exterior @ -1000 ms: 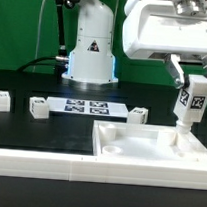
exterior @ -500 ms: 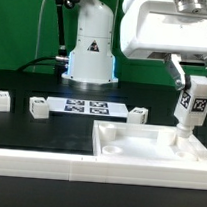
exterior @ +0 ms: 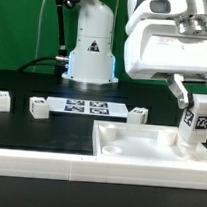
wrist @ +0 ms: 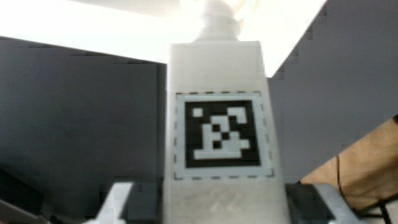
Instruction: Assemble one leg
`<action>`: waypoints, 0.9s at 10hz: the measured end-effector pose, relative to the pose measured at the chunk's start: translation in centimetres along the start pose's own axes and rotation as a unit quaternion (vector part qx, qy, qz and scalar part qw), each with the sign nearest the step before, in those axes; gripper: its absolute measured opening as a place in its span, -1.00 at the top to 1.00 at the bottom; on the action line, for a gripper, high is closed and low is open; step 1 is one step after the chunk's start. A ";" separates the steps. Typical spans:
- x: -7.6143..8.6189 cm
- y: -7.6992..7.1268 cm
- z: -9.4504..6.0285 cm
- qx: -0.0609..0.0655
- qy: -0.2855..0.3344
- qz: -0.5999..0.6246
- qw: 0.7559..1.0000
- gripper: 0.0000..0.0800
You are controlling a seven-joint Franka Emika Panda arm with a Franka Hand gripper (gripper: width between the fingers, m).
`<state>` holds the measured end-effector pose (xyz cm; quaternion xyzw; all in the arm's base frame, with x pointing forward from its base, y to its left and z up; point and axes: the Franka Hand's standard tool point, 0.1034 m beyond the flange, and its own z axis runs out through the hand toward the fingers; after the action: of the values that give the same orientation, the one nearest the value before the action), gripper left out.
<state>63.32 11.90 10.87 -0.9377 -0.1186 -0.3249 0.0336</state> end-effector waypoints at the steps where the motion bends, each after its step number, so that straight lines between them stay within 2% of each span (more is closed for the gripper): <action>1: -0.7 0.0 0.4 -0.001 0.008 0.001 1.000 0.27; 4: -0.6 -0.3 0.4 0.002 -0.005 -0.001 1.000 0.27; 9: -0.9 -0.1 0.1 0.002 -0.011 -0.004 1.000 0.27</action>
Offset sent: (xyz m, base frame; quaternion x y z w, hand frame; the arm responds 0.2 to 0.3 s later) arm -0.0045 0.0018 -0.0012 -0.0085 -0.0110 0.0039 0.9999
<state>62.68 11.85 10.24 -0.9406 -0.1230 -0.3147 0.0327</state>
